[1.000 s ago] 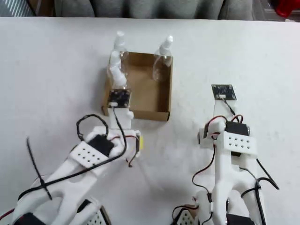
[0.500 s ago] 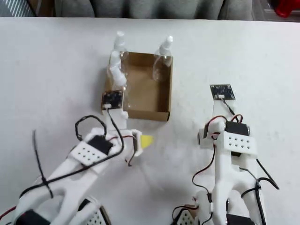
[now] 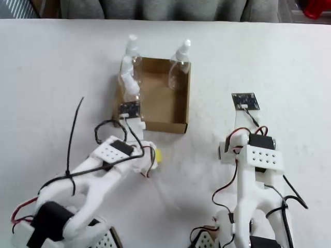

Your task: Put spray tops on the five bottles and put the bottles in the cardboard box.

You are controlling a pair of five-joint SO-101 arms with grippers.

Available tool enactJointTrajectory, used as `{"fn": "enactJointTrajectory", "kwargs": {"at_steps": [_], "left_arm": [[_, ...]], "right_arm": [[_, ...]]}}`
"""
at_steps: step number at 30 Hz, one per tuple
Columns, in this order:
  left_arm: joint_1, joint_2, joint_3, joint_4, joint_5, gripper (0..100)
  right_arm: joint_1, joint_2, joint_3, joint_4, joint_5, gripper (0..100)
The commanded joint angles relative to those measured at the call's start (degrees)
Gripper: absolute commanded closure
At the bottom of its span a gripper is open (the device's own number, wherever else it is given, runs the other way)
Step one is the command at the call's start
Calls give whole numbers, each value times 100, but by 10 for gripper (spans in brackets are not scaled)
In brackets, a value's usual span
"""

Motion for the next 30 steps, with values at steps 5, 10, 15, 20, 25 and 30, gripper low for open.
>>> {"fn": "enactJointTrajectory", "kwargs": {"at_steps": [5,10,15,20,25,30], "left_arm": [[40,321,-422,-475,360,761],[40,303,-440,-492,343,940],[31,303,-484,-448,334,950],[22,4,-501,-114,18,979],[-242,-1156,-343,404,-123,980],[-945,-2220,123,387,-123,980]], "right_arm": [[-31,-101,-44,-84,88,982],[-31,-101,-35,-84,88,982],[-22,-101,-35,-66,88,982],[-13,-163,-97,-22,62,982],[-75,-163,-721,470,44,982],[-523,-163,-1846,1174,35,982]]}}
